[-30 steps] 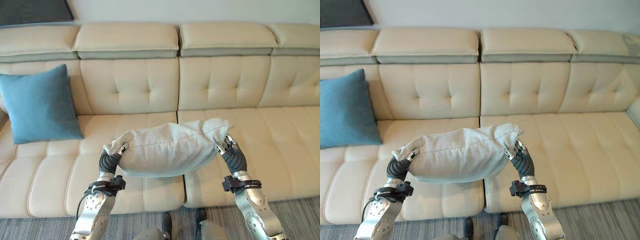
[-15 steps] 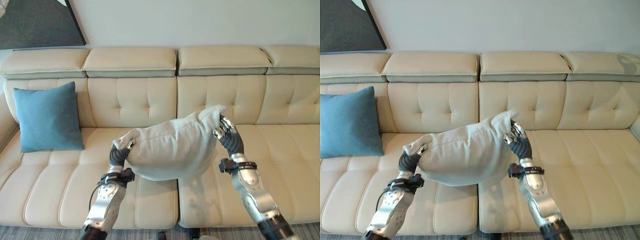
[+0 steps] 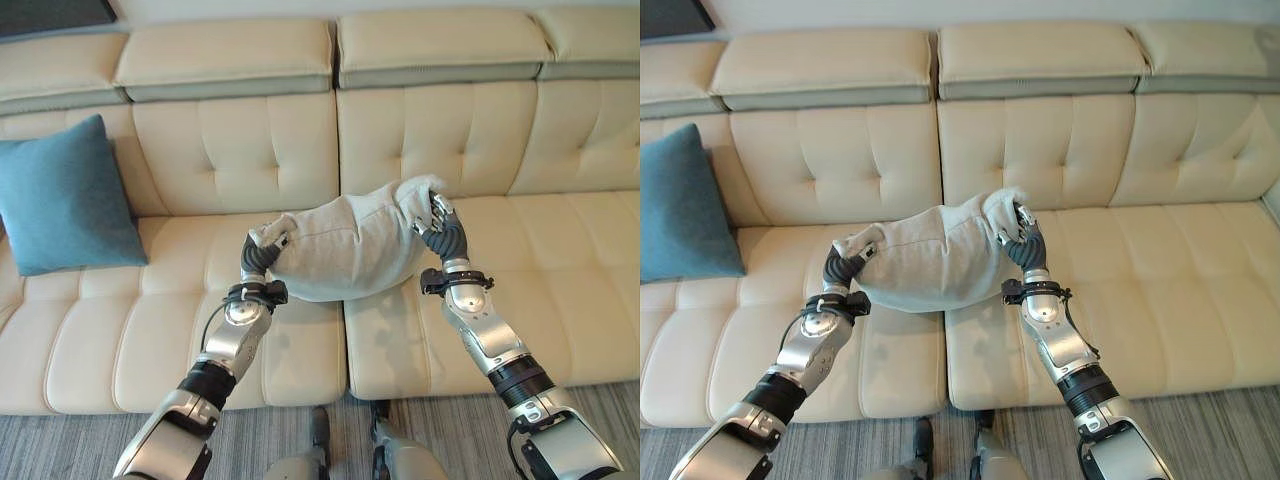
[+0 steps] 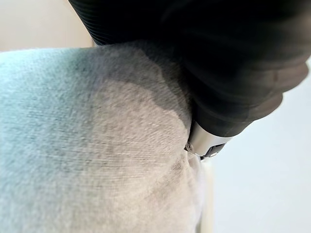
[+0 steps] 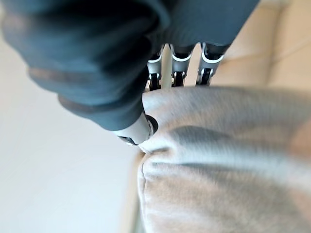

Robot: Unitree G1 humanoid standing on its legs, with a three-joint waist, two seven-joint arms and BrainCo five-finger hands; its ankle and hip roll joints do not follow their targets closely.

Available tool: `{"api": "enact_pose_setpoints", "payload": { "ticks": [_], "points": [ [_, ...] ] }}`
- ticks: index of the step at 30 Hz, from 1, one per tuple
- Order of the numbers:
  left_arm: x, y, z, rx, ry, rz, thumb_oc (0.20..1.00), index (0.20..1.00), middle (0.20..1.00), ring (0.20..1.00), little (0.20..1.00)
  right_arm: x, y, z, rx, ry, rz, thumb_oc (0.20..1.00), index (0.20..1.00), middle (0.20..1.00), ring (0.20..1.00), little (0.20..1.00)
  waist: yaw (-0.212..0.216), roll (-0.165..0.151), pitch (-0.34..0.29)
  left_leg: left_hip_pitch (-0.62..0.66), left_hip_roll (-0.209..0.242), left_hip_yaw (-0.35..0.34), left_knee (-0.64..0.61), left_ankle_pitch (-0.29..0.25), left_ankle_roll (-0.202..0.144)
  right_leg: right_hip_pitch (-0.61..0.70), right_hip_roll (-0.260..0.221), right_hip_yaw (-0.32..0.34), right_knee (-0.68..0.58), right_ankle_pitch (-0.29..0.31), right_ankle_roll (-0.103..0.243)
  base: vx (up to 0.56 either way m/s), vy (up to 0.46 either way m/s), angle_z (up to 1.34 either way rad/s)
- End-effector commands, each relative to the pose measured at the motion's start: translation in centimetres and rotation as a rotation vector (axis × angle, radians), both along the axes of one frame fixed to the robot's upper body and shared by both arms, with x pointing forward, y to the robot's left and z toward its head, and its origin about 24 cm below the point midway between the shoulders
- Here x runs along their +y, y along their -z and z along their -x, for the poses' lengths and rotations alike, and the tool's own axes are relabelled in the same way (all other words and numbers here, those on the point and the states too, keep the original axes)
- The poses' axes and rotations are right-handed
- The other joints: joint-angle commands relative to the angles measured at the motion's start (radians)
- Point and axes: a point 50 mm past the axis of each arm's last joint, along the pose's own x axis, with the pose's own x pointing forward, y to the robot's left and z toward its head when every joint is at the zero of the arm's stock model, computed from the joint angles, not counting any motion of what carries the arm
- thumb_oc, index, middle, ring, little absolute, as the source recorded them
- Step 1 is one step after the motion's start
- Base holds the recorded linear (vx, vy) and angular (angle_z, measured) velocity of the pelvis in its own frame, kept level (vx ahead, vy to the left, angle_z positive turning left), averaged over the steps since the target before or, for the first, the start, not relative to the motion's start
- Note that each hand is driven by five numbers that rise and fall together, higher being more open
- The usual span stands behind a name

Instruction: Pick up all the scattered cushions and arrange them neatly on the sofa.

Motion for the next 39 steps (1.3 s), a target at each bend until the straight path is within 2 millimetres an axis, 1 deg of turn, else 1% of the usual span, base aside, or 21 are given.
{"api": "enact_pose_setpoints", "payload": {
  "ticks": [1,2,3,4,6,8,9,11,14,16,20,21,23,26,31,32,34,35,36,37,39],
  "points": [
    [-2.1,-7.9,-2.5,-0.313,0.066,-0.067,0.288,0.288,0.288,0.288,0.288,4.2,-5.6,-0.8,-0.225,-0.148,-0.011,0.200,0.200,0.200,0.200,0.200,0.017,0.016,0.024,-0.044,0.081,-0.034,-0.018,-0.014,-0.077,0.079,-0.017,-0.004,0.069,-0.186,0.066,0.02,0.025,-0.06],
    [-1.8,-8.2,-2.7,-0.323,0.048,-0.073,0.445,0.445,0.445,0.445,0.445,4.3,-5.7,-0.9,-0.227,-0.145,-0.012,0.200,0.200,0.200,0.200,0.200,0.017,0.016,0.027,-0.049,0.080,-0.033,-0.018,-0.013,-0.077,0.073,-0.018,-0.001,0.067,-0.183,0.068,0.01,0.014,-0.04],
    [-1.8,-8.3,-2.7,-0.324,0.048,-0.073,0.787,0.787,0.787,0.787,0.787,4.3,-5.8,-0.9,-0.228,-0.145,-0.012,0.376,0.376,0.376,0.376,0.376,0.017,0.016,0.027,-0.050,0.080,-0.032,-0.018,-0.013,-0.077,0.072,-0.018,0.000,0.067,-0.183,0.068,0.01,0.023,-0.05],
    [-1.4,-8.8,-2.9,-0.336,0.026,-0.085,1.000,1.000,1.000,1.000,1.000,4.2,-6.1,-1.2,-0.240,-0.137,-0.010,1.000,1.000,1.000,1.000,1.000,0.017,0.017,0.029,-0.056,0.080,-0.031,-0.021,-0.011,-0.078,0.065,-0.018,0.004,0.063,-0.179,0.069,0.02,0.026,-0.04],
    [-0.3,-10.1,-3.3,-0.369,-0.018,-0.108,1.000,1.000,1.000,1.000,1.000,4.1,-7.1,-1.5,-0.268,-0.123,-0.018,1.000,1.000,1.000,1.000,1.000,0.018,0.017,0.030,-0.069,0.077,-0.032,-0.026,-0.006,-0.080,0.052,-0.021,0.009,0.054,-0.168,0.072,0.02,0.015,-0.02],
    [1.5,-12.4,-3.9,-0.415,-0.081,-0.147,1.000,1.000,1.000,1.000,1.000,3.6,-9.1,-2.5,-0.315,-0.105,-0.008,1.000,1.000,1.000,1.000,1.000,0.021,0.017,0.032,-0.090,0.075,-0.039,-0.031,0.000,-0.082,0.034,-0.021,0.014,0.038,-0.156,0.076,0.01,0.028,-0.09],
    [1.5,-12.4,-4.0,-0.415,-0.081,-0.147,1.000,1.000,1.000,1.000,1.000,3.6,-9.1,-2.5,-0.315,-0.105,-0.008,1.000,1.000,1.000,1.000,1.000,0.021,0.017,0.031,-0.091,0.075,-0.039,-0.031,0.001,-0.082,0.033,-0.021,0.014,0.038,-0.155,0.076,0.00,0.022,-0.08],
    [3.6,-14.9,-4.4,-0.454,-0.140,-0.179,1.000,1.000,1.000,1.000,1.000,2.7,-11.9,-3.5,-0.372,-0.078,0.016,1.000,1.000,1.000,1.000,1.000,0.028,0.014,0.032,-0.109,0.070,-0.042,-0.038,0.007,-0.086,0.019,-0.020,0.016,0.021,-0.142,0.079,0.02,0.013,-0.05],
    [4.9,-16.5,-4.6,-0.477,-0.174,-0.191,1.000,1.000,1.000,1.000,1.000,1.9,-13.6,-4.2,-0.395,-0.059,0.015,1.000,1.000,1.000,1.000,1.000,0.032,0.012,0.032,-0.122,0.069,-0.047,-0.039,0.009,-0.088,0.009,-0.020,0.015,0.012,-0.136,0.082,0.00,0.000,0.02],
    [6.5,-18.4,-4.7,-0.498,-0.210,-0.212,1.000,1.000,1.000,1.000,1.000,0.6,-15.8,-4.9,-0.418,-0.020,0.034,1.000,1.000,1.000,1.000,1.000,0.038,0.010,0.031,-0.134,0.066,-0.055,-0.039,0.013,-0.094,0.002,-0.021,0.012,0.003,-0.131,0.085,0.01,-0.006,0.05],
    [8.4,-19.8,-4.1,-0.525,-0.235,-0.211,1.000,1.000,1.000,1.000,1.000,-1.8,-17.3,-5.3,-0.428,0.036,0.039,1.000,1.000,1.000,1.000,1.000,0.046,0.006,0.024,-0.144,0.062,-0.063,-0.039,0.013,-0.099,-0.002,-0.021,0.007,-0.002,-0.129,0.088,0.02,-0.003,0.08],
    [8.4,-19.8,-4.1,-0.525,-0.235,-0.211,1.000,1.000,1.000,1.000,1.000,-1.8,-17.3,-5.3,-0.428,0.036,0.039,1.000,1.000,1.000,1.000,1.000,0.046,0.007,0.024,-0.145,0.062,-0.063,-0.039,0.013,-0.099,-0.003,-0.021,0.007,-0.002,-0.129,0.088,0.04,-0.014,0.09],
    [10.4,-18.0,-2.8,-0.507,-0.243,-0.194,1.000,1.000,1.000,1.000,1.000,-4.5,-16.4,-4.5,-0.413,0.056,0.063,1.000,1.000,1.000,1.000,1.000,0.052,0.000,0.015,-0.132,0.061,-0.068,-0.039,0.006,-0.099,0.013,-0.018,0.002,-0.004,-0.136,0.087,0.06,-0.012,0.05],
    [11.7,-14.4,-0.8,-0.450,-0.213,-0.210,1.000,1.000,1.000,1.000,1.000,-6.5,-13.8,-2.6,-0.384,0.031,0.093,1.000,1.000,1.000,1.000,1.000,0.054,-0.004,-0.002,-0.101,0.059,-0.066,-0.039,-0.008,-0.095,0.045,-0.015,0.003,-0.004,-0.148,0.084,0.08,-0.004,0.02],
    [13.7,-5.6,5.4,-0.198,-0.117,-0.301,1.000,1.000,1.000,1.000,1.000,-11.2,-6.9,2.7,-0.189,-0.010,0.253,1.000,1.000,1.000,1.000,1.000,0.055,-0.007,-0.036,-0.010,0.058,-0.064,-0.039,-0.037,-0.085,0.135,-0.018,-0.009,-0.004,-0.175,0.087,0.13,-0.013,0.05],
    [14.2,-4.5,6.7,-0.153,-0.104,-0.322,1.000,1.000,1.000,1.000,1.000,-12.2,-6.0,3.8,-0.149,-0.007,0.283,1.000,1.000,1.000,1.000,1.000,0.054,-0.008,-0.041,0.005,0.058,-0.065,-0.039,-0.042,-0.084,0.148,-0.019,-0.011,-0.004,-0.180,0.088,0.10,-0.011,0.07],
    [14.7,-1.0,9.1,-0.025,-0.093,-0.281,1.000,1.000,1.000,1.000,1.000,-13.3,-3.2,5.7,-0.049,-0.012,0.289,1.000,1.000,1.000,1.000,1.000,0.053,-0.009,-0.055,0.035,0.059,-0.065,-0.039,-0.048,-0.082,0.183,-0.022,-0.019,-0.004,-0.188,0.089,0.08,-0.012,0.10],
    [15.1,0.5,10.3,0.039,-0.089,-0.274,1.000,1.000,1.000,1.000,1.000,-14.1,-1.7,6.7,0.015,0.005,0.307,1.000,1.000,1.000,1.000,1.000,0.052,-0.009,-0.059,0.050,0.059,-0.065,-0.039,-0.052,-0.082,0.196,-0.022,-0.023,-0.004,-0.191,0.090,0.05,-0.006,0.02],
    [15.1,0.5,10.4,0.041,-0.088,-0.274,1.000,1.000,1.000,1.000,1.000,-14.1,-1.6,6.7,0.018,0.005,0.307,1.000,1.000,1.000,1.000,1.000,0.052,-0.009,-0.059,0.053,0.059,-0.065,-0.039,-0.053,-0.082,0.199,-0.022,-0.023,-0.004,-0.192,0.090,0.00,0.000,0.00],
    [15.5,3.9,12.5,0.183,-0.100,-0.237,1.000,1.000,1.000,1.000,1.000,-14.4,1.9,8.4,0.152,0.005,0.286,1.000,1.000,1.000,1.000,1.000,0.051,-0.007,-0.066,0.075,0.059,-0.066,-0.039,-0.057,-0.080,0.221,-0.022,-0.027,-0.004,-0.194,0.091,0.00,0.000,0.00],
    [15.5,7.4,14.7,0.329,-0.121,-0.196,1.000,1.000,1.000,1.000,1.000,-14.7,4.9,9.8,0.271,0.022,0.293,1.000,1.000,1.000,1.000,1.000,0.047,-0.006,-0.079,0.098,0.061,-0.065,-0.039,-0.060,-0.077,0.243,-0.023,-0.029,-0.004,-0.196,0.091,0.00,0.000,0.00]
  ]
}}
